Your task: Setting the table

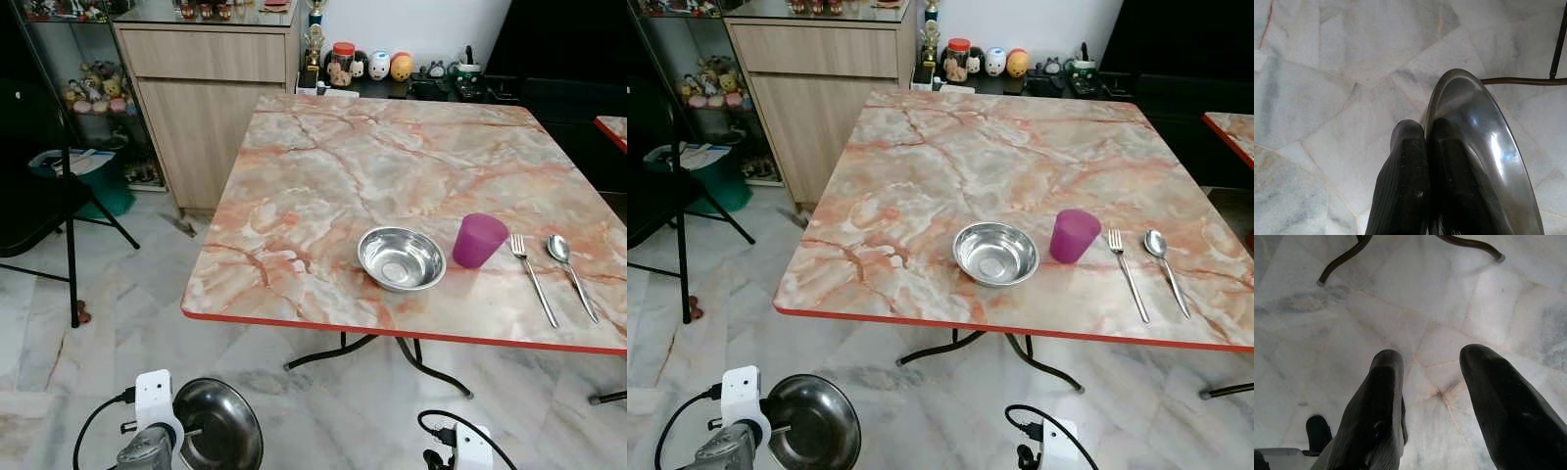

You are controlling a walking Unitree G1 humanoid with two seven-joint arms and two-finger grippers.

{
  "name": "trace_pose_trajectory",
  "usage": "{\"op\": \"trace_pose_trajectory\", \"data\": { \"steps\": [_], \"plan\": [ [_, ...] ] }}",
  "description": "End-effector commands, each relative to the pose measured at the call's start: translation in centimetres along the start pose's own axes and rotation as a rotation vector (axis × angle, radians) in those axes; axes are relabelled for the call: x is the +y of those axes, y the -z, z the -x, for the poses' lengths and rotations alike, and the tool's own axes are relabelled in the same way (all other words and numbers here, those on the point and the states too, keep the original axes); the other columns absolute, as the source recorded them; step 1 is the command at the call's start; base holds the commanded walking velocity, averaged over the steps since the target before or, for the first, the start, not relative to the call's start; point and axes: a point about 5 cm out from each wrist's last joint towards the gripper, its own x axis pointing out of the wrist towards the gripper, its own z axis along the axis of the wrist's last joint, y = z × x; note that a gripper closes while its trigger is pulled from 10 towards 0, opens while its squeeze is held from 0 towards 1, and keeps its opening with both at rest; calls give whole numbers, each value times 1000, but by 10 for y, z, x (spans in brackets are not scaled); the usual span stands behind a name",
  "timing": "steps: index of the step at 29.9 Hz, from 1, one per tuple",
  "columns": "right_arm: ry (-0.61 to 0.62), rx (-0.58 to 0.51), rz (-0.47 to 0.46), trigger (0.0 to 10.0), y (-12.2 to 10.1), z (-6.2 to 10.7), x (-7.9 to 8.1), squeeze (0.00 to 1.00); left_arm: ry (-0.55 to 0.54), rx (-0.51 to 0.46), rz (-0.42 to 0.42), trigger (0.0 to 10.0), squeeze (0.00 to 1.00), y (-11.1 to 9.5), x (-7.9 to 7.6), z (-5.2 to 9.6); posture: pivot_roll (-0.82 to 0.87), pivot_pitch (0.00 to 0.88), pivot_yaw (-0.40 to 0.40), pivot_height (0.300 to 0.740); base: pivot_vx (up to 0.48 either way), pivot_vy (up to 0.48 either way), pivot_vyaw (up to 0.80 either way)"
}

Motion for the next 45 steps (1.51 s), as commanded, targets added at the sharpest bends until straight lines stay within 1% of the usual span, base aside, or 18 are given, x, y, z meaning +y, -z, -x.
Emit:
{"op": "trace_pose_trajectory", "data": {
  "steps": [1, 3, 8, 17, 26, 33, 39, 41, 45],
  "plan": [
    [4, -18, -5, 10000, -4, -1, 0, 0, 6, 11, -5, 10000, 0, 3, -1, 0, 27, 0, -25, 740, 0, 0, 0],
    [2, -21, -4, 10000, -4, -1, 1, 0, -21, 8, 30, 10000, 0, 2, -1, 0, 20, 0, -24, 740, 0, 0, 0],
    [-2, -19, 0, 10000, -4, -1, 2, 0, -48, 6, 45, 10000, 0, 2, 1, 0, 20, 0, -26, 740, 0, 0, 0],
    [-7, -31, 1, 10000, -5, -1, 5, 0, -61, 15, 44, 10000, 0, 3, 4, 0, 16, 0, -21, 740, 0, -197, 0],
    [-7, -39, 0, 10000, -7, -2, 6, 0, -66, 21, 36, 10000, 0, 5, 4, 1, 15, 0, -22, 740, 0, -259, 0],
    [-7, -31, 16, 10000, -7, -2, 6, 0, -69, 22, 31, 10000, 0, 5, 4, 1, 16, 0, -24, 740, 0, -275, 0],
    [-6, -17, 2, 10000, -5, -2, 6, 0, -69, 23, 29, 10000, 0, 5, 4, 1, 14, 0, -24, 740, 0, -274, 0],
    [-7, -11, -11, 10000, -4, -2, 6, 0, -68, 23, 27, 10000, 0, 5, 3, 1, 13, 0, -23, 740, 0, -276, -766],
    [-9, -1, 2, 10000, -3, -1, 6, 0, -71, 24, 25, 10000, 0, 5, 3, 1, 14, 0, -24, 740, 0, -279, -720]
  ]
}}
